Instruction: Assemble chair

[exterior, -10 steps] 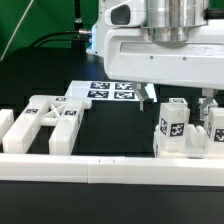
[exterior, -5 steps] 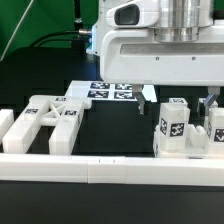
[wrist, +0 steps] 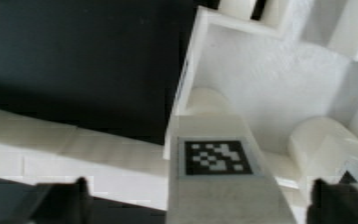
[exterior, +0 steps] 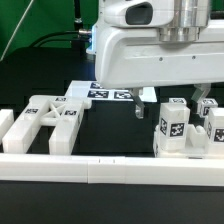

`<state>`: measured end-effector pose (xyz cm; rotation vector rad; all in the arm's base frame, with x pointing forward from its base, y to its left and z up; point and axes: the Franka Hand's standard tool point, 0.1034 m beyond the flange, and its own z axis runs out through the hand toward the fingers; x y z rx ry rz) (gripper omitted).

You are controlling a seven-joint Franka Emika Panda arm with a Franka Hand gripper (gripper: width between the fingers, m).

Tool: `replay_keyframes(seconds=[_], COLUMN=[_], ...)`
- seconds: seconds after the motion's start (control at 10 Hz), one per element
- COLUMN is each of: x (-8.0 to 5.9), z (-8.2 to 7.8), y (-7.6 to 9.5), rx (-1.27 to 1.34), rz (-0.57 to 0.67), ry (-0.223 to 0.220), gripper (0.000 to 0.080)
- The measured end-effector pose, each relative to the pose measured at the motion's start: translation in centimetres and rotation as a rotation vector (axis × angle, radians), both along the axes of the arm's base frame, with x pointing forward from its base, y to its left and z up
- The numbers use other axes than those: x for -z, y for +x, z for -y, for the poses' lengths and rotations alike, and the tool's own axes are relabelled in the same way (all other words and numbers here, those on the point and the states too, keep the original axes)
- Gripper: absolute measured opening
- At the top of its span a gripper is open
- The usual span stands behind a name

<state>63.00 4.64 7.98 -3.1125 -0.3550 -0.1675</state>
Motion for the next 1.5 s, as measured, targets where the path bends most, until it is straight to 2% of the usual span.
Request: replay_keyframes(seconds=[0.1, 0.2, 0.6, 0.9, 1.4, 1.5], x=[0.0, 0.0, 0.0, 0.1, 0.2, 0.2], z=[0.0, 0.0, -0.1, -0.8, -1.1, -1.4], y=[0.0, 0.0, 0.0, -0.4, -0.5, -0.5], rx=[0.007, 0.022, 0.197, 0.544, 1.015, 1.198], rz=[0.000, 0.000, -0.004, -0.012, -0.033, -0.042], ry=[0.001, 0.002, 0.023, 0.070, 0.136, 0.159], gripper=[0.0457, 0.0291, 0.0287, 0.0287, 0.0287, 0.0288])
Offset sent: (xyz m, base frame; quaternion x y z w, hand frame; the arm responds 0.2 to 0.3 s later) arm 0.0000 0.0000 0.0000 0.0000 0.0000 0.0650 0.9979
